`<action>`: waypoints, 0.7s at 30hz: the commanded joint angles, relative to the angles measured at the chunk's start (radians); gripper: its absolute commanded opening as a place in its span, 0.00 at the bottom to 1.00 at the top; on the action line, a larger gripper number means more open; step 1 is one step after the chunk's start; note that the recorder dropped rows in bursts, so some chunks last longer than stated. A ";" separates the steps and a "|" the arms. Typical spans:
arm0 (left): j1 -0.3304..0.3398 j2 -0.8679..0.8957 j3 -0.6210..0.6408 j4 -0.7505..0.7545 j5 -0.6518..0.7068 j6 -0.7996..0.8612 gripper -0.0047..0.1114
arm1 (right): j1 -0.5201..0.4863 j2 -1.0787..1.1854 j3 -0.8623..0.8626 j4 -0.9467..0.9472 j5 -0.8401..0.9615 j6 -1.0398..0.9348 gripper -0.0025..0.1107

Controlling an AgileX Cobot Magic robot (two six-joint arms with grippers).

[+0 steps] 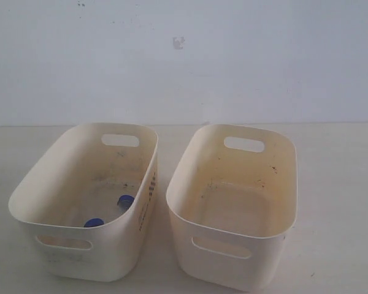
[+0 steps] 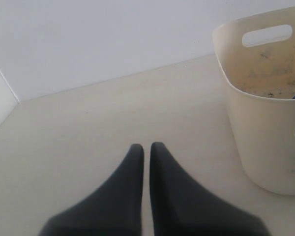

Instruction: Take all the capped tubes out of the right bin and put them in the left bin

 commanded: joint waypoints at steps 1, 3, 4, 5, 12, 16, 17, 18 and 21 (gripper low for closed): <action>-0.002 -0.004 0.003 0.002 -0.004 0.001 0.08 | -0.007 -0.013 0.005 -0.007 0.138 -0.015 0.02; -0.002 -0.004 0.003 0.002 -0.004 0.001 0.08 | -0.007 -0.013 0.005 -0.007 0.224 -0.015 0.02; -0.002 -0.004 0.003 0.002 -0.004 0.001 0.08 | -0.007 -0.016 0.005 -0.007 0.273 -0.015 0.02; -0.002 -0.004 0.003 0.002 -0.004 0.001 0.08 | -0.007 -0.018 0.005 -0.012 0.314 -0.015 0.02; -0.002 -0.004 0.003 0.002 -0.004 0.001 0.08 | -0.007 -0.062 0.005 -0.128 0.387 -0.015 0.02; -0.002 -0.004 0.003 0.002 -0.004 0.001 0.08 | -0.007 -0.086 0.005 -0.242 0.385 -0.013 0.02; -0.002 -0.004 0.003 0.002 -0.004 0.001 0.08 | -0.007 -0.086 0.005 -0.242 0.385 -0.013 0.02; -0.002 -0.004 0.003 0.002 -0.004 0.001 0.08 | -0.007 -0.086 0.005 -0.242 0.385 -0.013 0.02; -0.002 -0.004 0.003 0.002 -0.004 0.001 0.08 | -0.007 -0.086 0.005 -0.242 0.387 -0.013 0.02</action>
